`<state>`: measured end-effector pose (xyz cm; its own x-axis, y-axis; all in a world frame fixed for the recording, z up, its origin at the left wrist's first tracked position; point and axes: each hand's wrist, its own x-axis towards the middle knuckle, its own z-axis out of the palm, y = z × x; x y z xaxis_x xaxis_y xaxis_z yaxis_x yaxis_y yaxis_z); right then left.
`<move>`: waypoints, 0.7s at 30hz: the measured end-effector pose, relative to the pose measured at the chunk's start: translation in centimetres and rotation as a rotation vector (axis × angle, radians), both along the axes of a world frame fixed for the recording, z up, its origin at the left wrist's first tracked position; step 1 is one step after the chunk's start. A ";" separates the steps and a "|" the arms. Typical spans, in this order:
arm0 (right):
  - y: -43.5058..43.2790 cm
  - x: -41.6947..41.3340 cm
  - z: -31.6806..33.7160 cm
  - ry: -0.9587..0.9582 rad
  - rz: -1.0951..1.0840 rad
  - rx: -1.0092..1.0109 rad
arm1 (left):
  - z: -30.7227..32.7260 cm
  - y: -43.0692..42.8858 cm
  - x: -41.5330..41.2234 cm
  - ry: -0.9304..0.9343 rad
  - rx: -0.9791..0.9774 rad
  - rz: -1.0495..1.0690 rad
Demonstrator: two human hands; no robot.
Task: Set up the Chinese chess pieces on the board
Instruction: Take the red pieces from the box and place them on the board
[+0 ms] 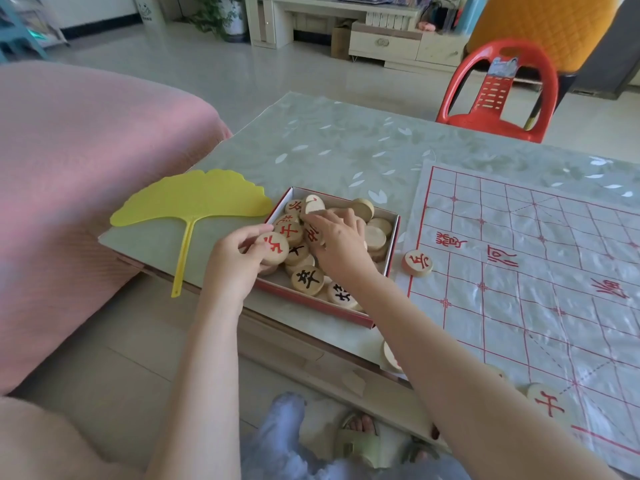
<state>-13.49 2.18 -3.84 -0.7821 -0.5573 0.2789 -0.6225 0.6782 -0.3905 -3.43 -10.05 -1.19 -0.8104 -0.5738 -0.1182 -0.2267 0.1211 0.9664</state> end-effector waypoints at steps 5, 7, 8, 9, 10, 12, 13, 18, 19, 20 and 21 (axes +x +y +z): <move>1.2 0.6 0.6 -0.032 -0.054 -0.127 | 0.5 0.6 0.3 -0.015 0.013 -0.029; 2.7 1.1 1.6 -0.154 -0.075 -0.300 | 0.8 1.2 0.3 -0.007 0.023 -0.048; 3.8 1.4 2.2 -0.219 -0.087 -0.372 | 0.8 1.5 0.3 0.001 0.031 -0.059; 5.0 1.8 2.6 -0.282 -0.102 -0.426 | 1.0 2.1 0.2 0.009 0.039 -0.069; 6.2 2.1 3.0 -0.338 -0.116 -0.461 | 1.1 2.6 0.2 0.010 0.036 -0.081; 8.7 3.0 3.7 -0.415 -0.159 -0.478 | 1.2 3.9 0.0 0.008 0.008 -0.104; 9.9 3.5 4.1 -0.431 -0.180 -0.465 | 1.3 4.6 -0.1 0.005 -0.011 -0.116; 15.8 5.7 4.6 -0.441 -0.238 -0.373 | 2.2 8.5 -0.2 0.021 -0.092 -0.201; 17.0 6.1 4.5 -0.449 -0.247 -0.371 | 2.4 9.5 -0.3 0.038 -0.106 -0.230; 18.2 6.5 4.6 -0.458 -0.259 -0.378 | 2.6 10.4 -0.3 0.048 -0.130 -0.266; 19.5 7.0 4.6 -0.464 -0.276 -0.382 | 2.9 11.5 -0.3 0.060 -0.152 -0.306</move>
